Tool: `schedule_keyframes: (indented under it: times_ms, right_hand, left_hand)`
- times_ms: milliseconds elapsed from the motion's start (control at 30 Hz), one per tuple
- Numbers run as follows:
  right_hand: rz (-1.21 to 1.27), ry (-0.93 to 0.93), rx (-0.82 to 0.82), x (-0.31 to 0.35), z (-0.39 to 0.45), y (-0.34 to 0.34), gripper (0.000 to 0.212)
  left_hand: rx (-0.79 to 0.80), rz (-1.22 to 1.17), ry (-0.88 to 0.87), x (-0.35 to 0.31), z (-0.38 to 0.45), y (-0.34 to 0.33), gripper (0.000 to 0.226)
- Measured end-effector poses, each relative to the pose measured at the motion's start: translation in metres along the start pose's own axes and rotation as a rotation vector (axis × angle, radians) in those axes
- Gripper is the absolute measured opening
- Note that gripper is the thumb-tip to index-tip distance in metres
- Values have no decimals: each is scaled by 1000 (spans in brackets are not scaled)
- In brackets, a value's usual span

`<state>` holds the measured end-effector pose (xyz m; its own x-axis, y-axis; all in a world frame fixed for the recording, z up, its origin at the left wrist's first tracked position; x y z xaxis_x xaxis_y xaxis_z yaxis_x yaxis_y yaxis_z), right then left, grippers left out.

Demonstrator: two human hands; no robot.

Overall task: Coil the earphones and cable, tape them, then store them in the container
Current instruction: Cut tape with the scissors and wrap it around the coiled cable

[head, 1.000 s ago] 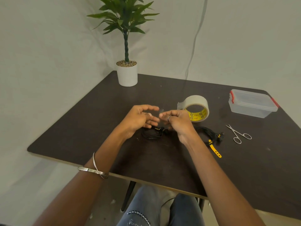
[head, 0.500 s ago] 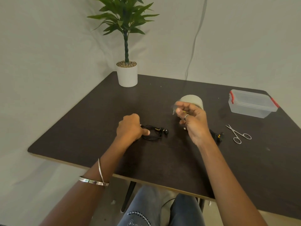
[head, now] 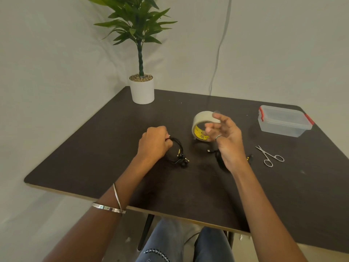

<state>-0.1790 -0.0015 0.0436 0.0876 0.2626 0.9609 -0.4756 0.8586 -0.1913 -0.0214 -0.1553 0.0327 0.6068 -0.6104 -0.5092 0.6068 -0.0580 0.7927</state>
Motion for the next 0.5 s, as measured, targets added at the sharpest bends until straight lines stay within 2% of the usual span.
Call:
schedule_keyframes:
  times_ms: [133,267,400,500]
  right_hand:
    - [-235,148,220,12,-10,-32,67]
    - [-366,189,372,22,-9,-52,85]
    - [-320,146,456,28,-9,-57,89]
    - [-311,125,454,29,-5,-52,86]
  left_hand:
    - [76,-94,-166,-28,7,-2,9]
    - [166,-269,-297,-60,8,5,14]
    - [142,-417,-288,-75,17,19,17]
    - [200,-523,-237,-77,21,18,23]
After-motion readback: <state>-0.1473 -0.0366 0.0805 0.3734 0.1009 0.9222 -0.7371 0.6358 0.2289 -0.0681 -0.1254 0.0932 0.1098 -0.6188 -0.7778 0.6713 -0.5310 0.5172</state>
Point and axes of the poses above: each hand's wrist, its own z-axis towards the middle knuckle, its own y-axis out of the back of the hand, x = y × z, the point moved 10 cm from there along z, towards the middle knuckle, and after that the axes turned 13 degrees about -x, right-handed, at the moved point
